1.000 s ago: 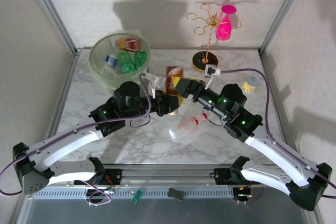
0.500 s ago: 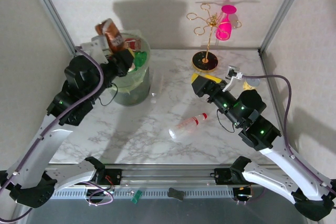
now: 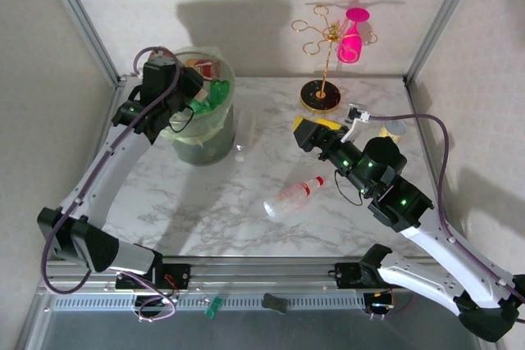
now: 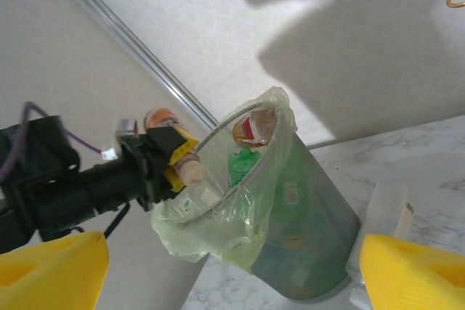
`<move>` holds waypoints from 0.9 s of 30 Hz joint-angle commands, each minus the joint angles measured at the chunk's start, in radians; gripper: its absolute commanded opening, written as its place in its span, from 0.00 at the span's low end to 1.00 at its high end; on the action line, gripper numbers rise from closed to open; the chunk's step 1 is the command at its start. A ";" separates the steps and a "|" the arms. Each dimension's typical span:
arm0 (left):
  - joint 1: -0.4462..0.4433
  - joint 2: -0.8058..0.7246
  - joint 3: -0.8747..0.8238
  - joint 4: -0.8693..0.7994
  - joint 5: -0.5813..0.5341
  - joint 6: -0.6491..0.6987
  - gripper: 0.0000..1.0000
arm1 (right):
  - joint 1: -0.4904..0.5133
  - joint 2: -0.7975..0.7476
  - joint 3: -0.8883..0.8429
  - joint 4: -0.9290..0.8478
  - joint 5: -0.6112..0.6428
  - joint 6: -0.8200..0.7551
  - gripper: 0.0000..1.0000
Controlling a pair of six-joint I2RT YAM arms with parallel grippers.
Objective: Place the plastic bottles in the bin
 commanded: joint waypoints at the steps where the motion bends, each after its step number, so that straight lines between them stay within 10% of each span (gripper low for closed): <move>1: 0.021 0.026 0.044 0.016 0.012 -0.069 0.19 | 0.001 -0.005 -0.012 -0.001 0.023 -0.022 0.90; 15: 0.036 0.068 0.021 0.070 0.010 -0.115 0.72 | 0.001 0.016 0.019 -0.028 0.054 -0.055 0.90; 27: 0.046 -0.022 0.059 0.037 -0.009 -0.007 0.76 | 0.001 0.054 0.047 -0.035 0.050 -0.055 0.90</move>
